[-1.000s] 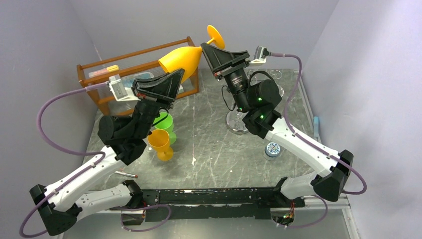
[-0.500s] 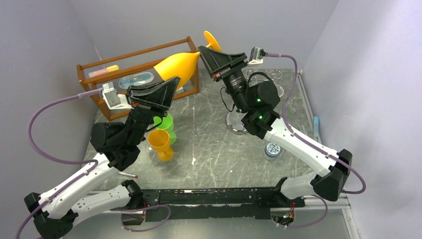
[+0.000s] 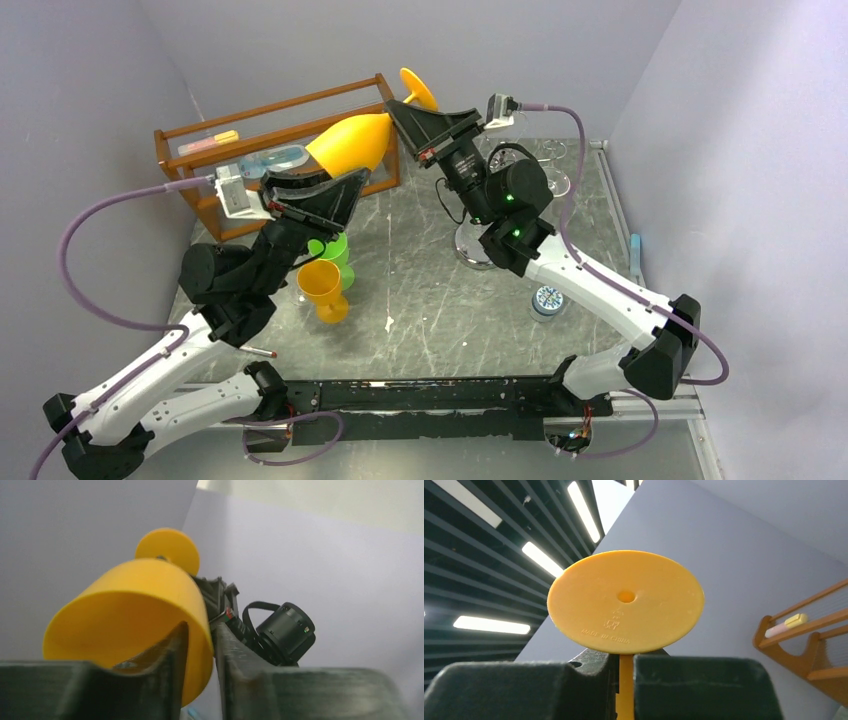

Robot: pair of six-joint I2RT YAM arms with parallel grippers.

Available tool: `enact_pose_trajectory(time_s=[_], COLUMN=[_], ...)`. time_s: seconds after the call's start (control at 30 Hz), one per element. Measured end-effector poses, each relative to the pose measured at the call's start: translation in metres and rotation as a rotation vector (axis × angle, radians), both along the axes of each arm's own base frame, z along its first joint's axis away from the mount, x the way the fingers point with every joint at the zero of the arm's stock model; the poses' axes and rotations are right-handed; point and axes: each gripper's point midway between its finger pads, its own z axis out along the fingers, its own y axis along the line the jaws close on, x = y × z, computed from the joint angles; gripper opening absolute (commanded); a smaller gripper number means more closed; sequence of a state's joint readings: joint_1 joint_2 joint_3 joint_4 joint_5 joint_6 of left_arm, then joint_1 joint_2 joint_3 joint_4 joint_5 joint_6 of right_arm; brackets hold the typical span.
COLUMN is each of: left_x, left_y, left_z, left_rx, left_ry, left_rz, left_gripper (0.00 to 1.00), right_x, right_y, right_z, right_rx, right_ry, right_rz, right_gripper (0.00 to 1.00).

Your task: Place the wine glass upside down on the wine glass rack

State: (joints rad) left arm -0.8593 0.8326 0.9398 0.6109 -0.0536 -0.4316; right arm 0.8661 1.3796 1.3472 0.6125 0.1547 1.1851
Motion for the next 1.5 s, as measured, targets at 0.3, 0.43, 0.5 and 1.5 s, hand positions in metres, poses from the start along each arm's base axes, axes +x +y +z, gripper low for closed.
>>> enact_pose_trajectory(time_s=[0.3,0.43,0.5,1.5], left_x=[0.013,0.008,0.004,-0.009], left_y=[-0.01,-0.005,0.0,-0.02], left_z=[-0.049,-0.075,-0.092,-0.029], left_rx=[0.268,0.391,0.454,0.165], left_ry=[0.225,0.304,0.338,0.523], left_rz=[0.02,0.026,0.025,-0.201], left_gripper=[0.97,0.97,0.97,0.8], right_x=[0.003,0.0,-0.003,-0.068], right_y=[-0.003,-0.016,-0.02,0.018], right_z=[-0.008,0.0,0.004,-0.083], right_rx=[-0.159,-0.252,-0.291,-0.732], right_ry=[-0.092,-0.209,-0.279,-1.01], right_rz=[-0.125,-0.237,-0.28,-0.171], right_gripper=[0.0,0.0,0.0,0.0])
